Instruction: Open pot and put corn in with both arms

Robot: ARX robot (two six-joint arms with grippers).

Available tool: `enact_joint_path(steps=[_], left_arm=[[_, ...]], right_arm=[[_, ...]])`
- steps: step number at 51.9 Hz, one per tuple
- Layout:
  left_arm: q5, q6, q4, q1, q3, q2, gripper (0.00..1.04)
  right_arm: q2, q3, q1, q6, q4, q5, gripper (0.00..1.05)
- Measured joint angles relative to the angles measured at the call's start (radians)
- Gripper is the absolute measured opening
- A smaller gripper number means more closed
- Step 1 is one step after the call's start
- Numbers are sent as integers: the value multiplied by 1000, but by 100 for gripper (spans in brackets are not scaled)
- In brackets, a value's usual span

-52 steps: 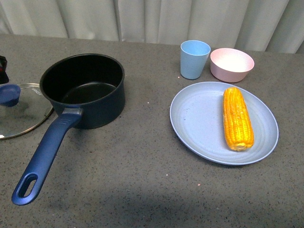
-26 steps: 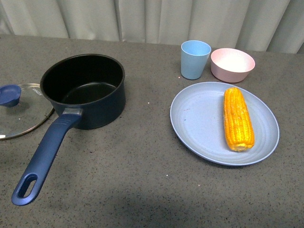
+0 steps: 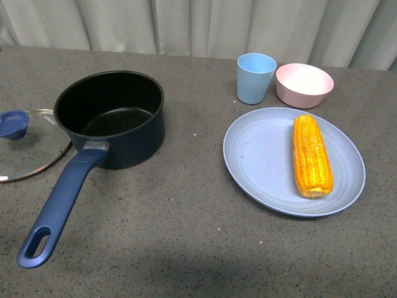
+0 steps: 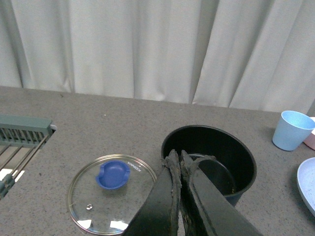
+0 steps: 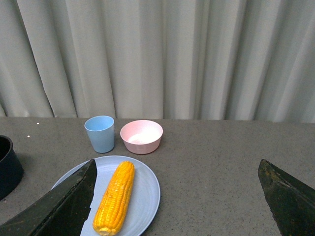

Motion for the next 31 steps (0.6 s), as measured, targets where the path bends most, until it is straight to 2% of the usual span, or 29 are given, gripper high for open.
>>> enact_joint_path(steps=[31], left_arm=[[-2, 0, -364, -1, -8, -404, 4]], right_arm=[[0, 0, 0, 0, 0, 0, 96]])
